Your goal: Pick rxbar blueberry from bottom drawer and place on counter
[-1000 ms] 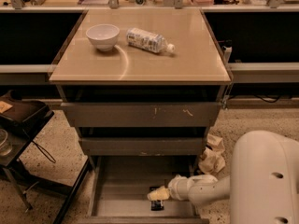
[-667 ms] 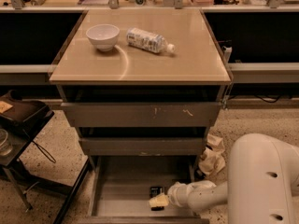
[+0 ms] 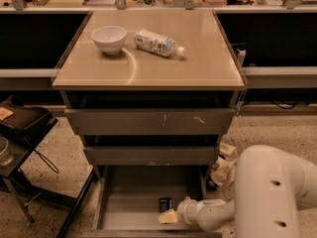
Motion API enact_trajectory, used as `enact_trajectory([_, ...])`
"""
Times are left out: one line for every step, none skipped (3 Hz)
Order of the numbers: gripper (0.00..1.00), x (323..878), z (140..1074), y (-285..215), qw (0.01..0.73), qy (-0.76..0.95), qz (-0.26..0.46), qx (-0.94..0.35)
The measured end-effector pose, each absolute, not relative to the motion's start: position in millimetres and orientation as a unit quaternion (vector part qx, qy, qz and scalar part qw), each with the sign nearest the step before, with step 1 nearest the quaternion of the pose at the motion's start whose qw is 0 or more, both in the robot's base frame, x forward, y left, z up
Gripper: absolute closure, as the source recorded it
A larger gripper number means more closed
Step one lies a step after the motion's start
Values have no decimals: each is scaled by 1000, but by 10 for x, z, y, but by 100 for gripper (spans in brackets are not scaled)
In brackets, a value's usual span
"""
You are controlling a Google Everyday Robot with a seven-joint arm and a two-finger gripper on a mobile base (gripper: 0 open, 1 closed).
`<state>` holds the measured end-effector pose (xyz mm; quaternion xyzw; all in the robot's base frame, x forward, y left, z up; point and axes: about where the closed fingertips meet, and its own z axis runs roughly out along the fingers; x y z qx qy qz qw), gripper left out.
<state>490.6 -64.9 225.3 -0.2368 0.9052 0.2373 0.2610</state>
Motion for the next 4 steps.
enact_trajectory([0, 4820, 1648, -470, 270, 906, 226, -234])
enact_trajectory([0, 4752, 1512, -449, 267, 913, 220, -214])
enact_trajectory([0, 4762, 1523, -453, 267, 914, 220, -214])
enact_trajectory([0, 5010, 1654, -307, 249, 915, 207, -241])
